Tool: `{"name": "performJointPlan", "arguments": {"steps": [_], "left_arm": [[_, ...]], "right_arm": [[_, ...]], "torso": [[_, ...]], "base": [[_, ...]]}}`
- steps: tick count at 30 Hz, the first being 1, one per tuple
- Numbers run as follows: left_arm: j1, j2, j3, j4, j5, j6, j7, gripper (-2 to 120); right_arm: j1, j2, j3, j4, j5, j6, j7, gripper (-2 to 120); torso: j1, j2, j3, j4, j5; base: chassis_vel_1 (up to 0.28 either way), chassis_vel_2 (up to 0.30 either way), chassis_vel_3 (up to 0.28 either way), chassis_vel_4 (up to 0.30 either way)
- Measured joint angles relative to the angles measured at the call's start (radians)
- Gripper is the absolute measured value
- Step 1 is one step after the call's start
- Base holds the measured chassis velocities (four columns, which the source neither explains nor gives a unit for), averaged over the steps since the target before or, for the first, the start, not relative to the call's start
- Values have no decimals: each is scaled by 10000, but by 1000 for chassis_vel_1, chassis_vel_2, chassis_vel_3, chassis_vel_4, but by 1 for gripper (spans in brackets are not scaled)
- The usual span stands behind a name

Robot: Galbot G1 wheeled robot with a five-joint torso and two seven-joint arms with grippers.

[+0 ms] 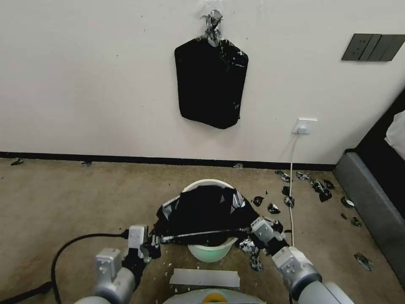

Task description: Place a trash bag onto the trash bin.

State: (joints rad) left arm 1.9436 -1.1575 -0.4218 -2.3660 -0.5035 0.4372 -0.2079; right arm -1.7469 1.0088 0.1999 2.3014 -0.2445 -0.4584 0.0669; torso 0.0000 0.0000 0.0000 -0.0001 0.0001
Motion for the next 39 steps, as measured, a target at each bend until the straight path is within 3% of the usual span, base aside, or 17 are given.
{"name": "performJointPlan", "arguments": {"steps": [7, 39], "left_arm": [[163, -213, 279, 532, 540, -179, 368, 0], [-670, -793, 540, 2285, 1070, -727, 764, 0]], "right_arm": [[-96, -6, -80, -331, -150, -19, -6, 0], [111, 299, -185, -1630, -625, 428, -33, 0]], "torso": [[0, 0, 0, 1, 0], [0, 0, 0, 1, -1]], "base": [[0, 0, 0, 0], [0, 0, 0, 0]]}}
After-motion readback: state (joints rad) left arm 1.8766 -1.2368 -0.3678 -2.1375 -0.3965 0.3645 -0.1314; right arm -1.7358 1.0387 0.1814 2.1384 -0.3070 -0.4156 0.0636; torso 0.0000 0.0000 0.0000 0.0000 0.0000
